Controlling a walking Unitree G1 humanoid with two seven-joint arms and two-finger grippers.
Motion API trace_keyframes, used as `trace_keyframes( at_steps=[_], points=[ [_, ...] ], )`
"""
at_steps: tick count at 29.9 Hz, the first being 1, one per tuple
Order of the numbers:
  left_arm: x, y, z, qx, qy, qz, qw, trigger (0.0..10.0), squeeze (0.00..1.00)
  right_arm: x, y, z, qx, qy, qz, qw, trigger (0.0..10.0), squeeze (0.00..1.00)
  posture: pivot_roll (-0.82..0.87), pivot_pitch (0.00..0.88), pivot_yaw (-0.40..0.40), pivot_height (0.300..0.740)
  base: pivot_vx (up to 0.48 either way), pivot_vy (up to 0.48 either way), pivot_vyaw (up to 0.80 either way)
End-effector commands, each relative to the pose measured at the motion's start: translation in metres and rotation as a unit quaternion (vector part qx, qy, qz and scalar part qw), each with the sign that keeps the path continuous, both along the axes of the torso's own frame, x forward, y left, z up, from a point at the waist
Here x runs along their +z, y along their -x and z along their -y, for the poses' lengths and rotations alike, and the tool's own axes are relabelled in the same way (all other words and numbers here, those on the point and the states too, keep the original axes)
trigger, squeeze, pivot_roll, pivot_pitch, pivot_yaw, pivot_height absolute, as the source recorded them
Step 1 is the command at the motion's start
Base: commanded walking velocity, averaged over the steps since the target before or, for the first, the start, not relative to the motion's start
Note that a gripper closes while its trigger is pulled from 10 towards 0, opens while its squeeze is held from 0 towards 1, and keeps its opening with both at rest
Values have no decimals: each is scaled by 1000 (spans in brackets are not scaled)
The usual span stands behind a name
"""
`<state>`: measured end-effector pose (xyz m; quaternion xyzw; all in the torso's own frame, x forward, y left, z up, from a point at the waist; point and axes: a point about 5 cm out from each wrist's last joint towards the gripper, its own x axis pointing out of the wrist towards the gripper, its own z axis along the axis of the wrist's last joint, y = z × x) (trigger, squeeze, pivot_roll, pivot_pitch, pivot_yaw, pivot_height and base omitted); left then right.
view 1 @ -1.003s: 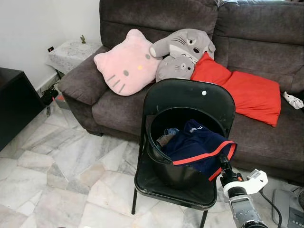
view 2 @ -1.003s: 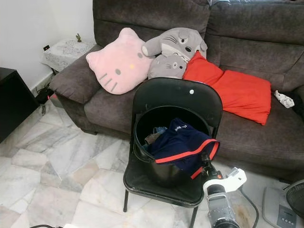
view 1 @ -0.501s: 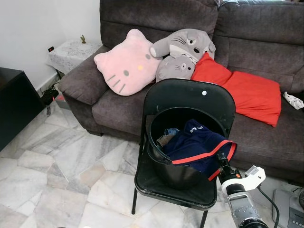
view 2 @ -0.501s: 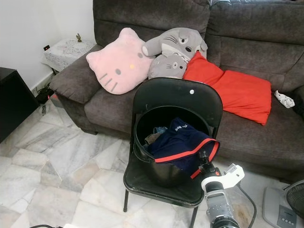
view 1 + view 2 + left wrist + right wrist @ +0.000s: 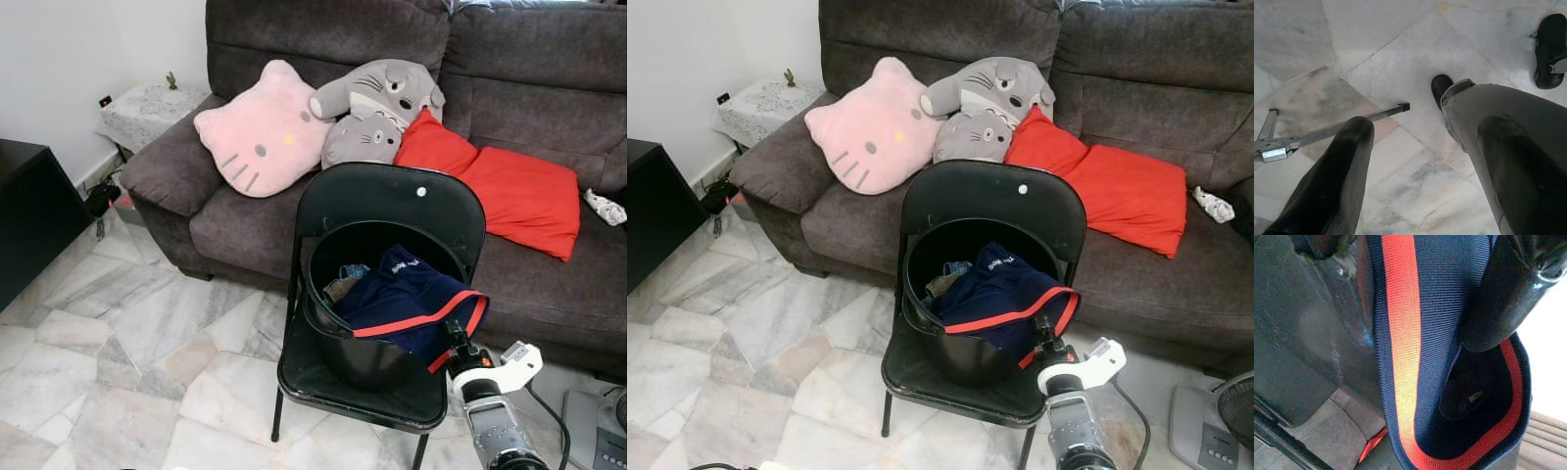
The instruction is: Hang hanger
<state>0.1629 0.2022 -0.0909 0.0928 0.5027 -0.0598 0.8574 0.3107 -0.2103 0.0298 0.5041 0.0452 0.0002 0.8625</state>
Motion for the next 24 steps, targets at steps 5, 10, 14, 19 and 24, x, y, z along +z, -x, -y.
trace_keyframes(
  at_steps=[5, 10, 14, 19, 24],
  points=[
    [-3, 8, -4, -3, -2, -19, 1000, 10000, 0, -2, 2, -4, 10, 4, 5, 1000, 0, 0, -51, 108, 55, 740, 0, 0, 0],
    [-3, 8, -4, -3, -1, -20, 1000, 10000, 0, -1, 2, -6, 12, 3, 19, 1000, 0, 0, -53, 109, 53, 740, 0, 0, 0],
    [-3, 8, -3, -3, 1, -21, 1000, 10000, 0, 5, 0, -10, 21, 2, 51, 998, 0, 0, -54, 108, 53, 740, 0, 0, 0],
    [-3, 9, -3, -4, 4, -22, 1000, 10000, 0, 10, -1, -16, 33, -3, 87, 996, 0, 0, -61, 107, 50, 740, 0, 0, 0],
    [-3, 9, -2, -6, 7, -24, 1000, 10000, 0, 12, 0, -24, 49, -2, 105, 993, 0, 0, -67, 104, 48, 740, 0, 0, 0]
  ],
)
